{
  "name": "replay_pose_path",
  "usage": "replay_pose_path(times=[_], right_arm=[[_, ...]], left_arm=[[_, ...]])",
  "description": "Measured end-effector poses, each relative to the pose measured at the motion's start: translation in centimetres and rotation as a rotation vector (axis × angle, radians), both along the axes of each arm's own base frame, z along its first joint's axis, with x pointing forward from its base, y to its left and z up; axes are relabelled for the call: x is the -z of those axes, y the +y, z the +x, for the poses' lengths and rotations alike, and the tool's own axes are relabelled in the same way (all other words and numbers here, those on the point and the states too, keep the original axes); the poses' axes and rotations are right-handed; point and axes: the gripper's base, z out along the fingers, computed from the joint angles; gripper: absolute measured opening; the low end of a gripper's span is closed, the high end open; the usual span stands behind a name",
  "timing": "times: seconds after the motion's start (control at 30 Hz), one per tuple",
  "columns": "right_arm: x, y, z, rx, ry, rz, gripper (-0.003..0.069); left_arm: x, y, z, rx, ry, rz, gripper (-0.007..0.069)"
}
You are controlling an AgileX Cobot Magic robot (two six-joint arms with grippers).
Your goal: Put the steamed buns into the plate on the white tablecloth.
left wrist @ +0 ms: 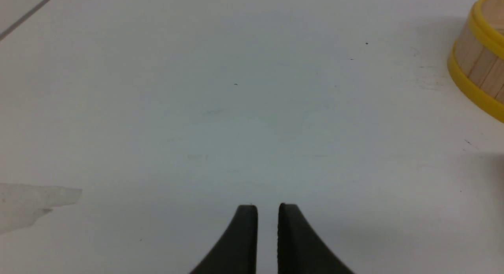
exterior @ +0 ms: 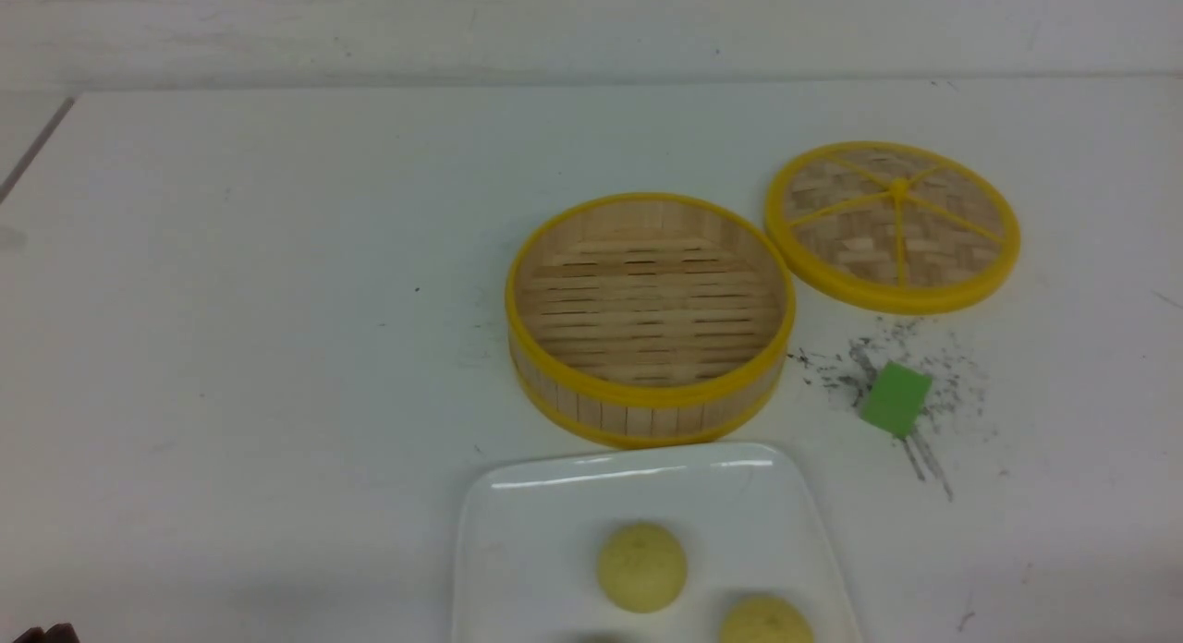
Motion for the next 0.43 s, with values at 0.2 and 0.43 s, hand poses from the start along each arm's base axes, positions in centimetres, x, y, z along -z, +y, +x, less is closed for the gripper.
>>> replay_pose_path(times=[0.2, 0.43], right_arm=[[0.00, 0.00, 0.00, 0.000, 0.000, 0.000, 0.0120], [0.00, 0.00, 0.00, 0.000, 0.000, 0.000, 0.0127]], left_arm=[[0.00, 0.00, 0.00, 0.000, 0.000, 0.000, 0.0125], [0.00, 0.04, 0.00, -0.001, 0.000, 0.012, 0.0129]])
